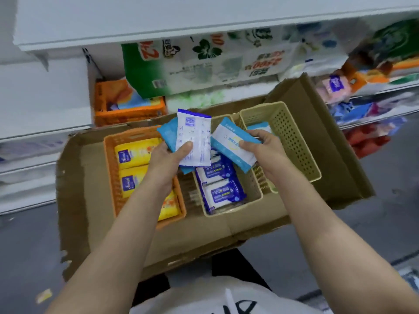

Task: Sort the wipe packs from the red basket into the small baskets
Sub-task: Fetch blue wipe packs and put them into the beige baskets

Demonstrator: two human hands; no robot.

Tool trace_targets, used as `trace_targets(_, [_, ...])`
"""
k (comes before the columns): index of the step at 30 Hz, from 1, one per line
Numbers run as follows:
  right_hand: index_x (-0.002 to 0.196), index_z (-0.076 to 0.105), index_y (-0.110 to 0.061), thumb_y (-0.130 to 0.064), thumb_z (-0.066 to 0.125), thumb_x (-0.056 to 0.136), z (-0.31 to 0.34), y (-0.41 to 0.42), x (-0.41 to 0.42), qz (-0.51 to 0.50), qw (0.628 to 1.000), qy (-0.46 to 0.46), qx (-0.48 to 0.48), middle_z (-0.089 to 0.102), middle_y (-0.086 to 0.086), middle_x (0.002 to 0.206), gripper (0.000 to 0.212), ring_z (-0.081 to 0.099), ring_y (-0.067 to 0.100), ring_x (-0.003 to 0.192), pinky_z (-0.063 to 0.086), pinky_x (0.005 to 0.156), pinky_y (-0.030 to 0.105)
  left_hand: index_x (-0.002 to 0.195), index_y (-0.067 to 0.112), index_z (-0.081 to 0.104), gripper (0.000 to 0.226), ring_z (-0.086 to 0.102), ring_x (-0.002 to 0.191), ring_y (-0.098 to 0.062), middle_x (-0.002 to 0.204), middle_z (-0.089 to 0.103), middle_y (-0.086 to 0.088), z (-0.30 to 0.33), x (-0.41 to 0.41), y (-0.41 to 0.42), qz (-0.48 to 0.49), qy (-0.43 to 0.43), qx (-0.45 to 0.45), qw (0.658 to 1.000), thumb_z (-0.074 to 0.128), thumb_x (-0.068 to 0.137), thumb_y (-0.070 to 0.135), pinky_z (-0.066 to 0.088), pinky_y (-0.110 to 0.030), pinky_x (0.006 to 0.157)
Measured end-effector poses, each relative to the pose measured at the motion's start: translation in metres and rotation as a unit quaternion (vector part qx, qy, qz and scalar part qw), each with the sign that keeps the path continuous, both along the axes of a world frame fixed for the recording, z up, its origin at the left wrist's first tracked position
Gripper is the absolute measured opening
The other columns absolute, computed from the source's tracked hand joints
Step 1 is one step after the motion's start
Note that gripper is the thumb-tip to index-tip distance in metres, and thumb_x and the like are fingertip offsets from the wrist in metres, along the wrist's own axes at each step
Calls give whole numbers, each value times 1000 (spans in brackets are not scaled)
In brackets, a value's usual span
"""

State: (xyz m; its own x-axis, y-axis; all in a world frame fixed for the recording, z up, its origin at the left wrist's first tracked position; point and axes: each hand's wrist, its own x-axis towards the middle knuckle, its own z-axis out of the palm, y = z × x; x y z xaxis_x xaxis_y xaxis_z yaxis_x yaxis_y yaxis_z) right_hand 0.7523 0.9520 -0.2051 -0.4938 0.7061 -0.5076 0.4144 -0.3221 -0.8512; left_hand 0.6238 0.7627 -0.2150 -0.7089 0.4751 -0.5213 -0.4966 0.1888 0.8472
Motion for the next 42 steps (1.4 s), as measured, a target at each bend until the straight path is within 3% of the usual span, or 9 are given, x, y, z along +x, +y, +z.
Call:
trace_targets(7, [104, 64, -21, -9, 74, 87, -7, 79, 26, 53, 998, -33, -21, 71, 2, 102, 23, 73, 17, 79, 60, 63, 31, 124, 17, 60, 40, 74, 90, -16, 106, 76, 0, -3, 42, 59, 43, -43, -11, 998, 73, 88, 27, 59, -30, 66])
trace_targets(13, [111, 68, -15, -16, 76, 86, -34, 141, 48, 85, 986, -125, 73, 70, 5, 110, 26, 71, 11, 82, 55, 62, 21, 123, 21, 59, 43, 74, 94, -18, 107, 75, 2, -15, 43, 84, 19, -62, -33, 997, 75, 85, 33, 58, -45, 85])
trace_targets(18, [113, 72, -21, -24, 78, 83, -65, 166, 72, 231, 908, -290, 196, 67, 0, 116, 31, 61, 15, 102, 46, 85, 23, 122, 22, 59, 41, 74, 93, -17, 108, 74, 2, -27, 50, 103, 7, -78, -53, 996, 74, 86, 32, 59, -43, 84])
trace_targets(26, [126, 66, -18, -22, 72, 89, -109, 174, 69, 466, 801, -334, 173, 58, 4, 134, 38, 53, 22, 124, 43, 105, 30, 121, 23, 60, 37, 72, 98, -14, 109, 74, 5, -36, 84, 130, 77, -83, -69, 991, 73, 87, 28, 58, -36, 82])
trace_targets(35, [114, 56, -15, -32, 64, 92, -127, 163, 71, 543, 672, -332, 379, 66, 9, 112, 29, 62, 26, 101, 50, 76, 34, 122, 18, 61, 34, 70, 102, -15, 113, 72, 2, -33, 117, 153, 131, -73, -67, 986, 70, 89, 22, 58, -31, 78])
trace_targets(36, [111, 57, -15, -34, 63, 93, -126, 165, 71, 527, 687, -308, 394, 66, 8, 110, 27, 61, 25, 100, 50, 76, 34, 122, 18, 61, 35, 70, 102, -15, 113, 72, 2, -33, 118, 154, 136, -73, -66, 986, 71, 89, 22, 58, -32, 79])
trace_targets(38, [102, 61, -17, -42, 58, 95, -112, 165, 65, 423, 801, -231, 356, 68, 2, 100, 26, 63, 20, 93, 53, 75, 34, 121, 17, 61, 37, 70, 101, -16, 113, 73, 1, -34, 121, 156, 144, -73, -60, 985, 73, 87, 22, 58, -33, 80])
trace_targets(40, [97, 66, -20, -53, 54, 95, -85, 162, 50, 293, 938, -122, 138, 73, -4, 93, 36, 69, 16, 88, 56, 70, 31, 118, 18, 62, 37, 71, 99, -16, 111, 74, 1, -35, 124, 160, 150, -71, -53, 985, 76, 84, 21, 58, -33, 78])
trace_targets(42, [101, 70, -21, -53, 62, 90, -62, 158, 36, 254, 958, -40, -129, 77, -4, 94, 35, 73, 16, 89, 59, 67, 27, 114, 18, 64, 35, 72, 97, -16, 110, 74, 0, -35, 127, 167, 154, -65, -47, 985, 78, 82, 19, 58, -32, 77])
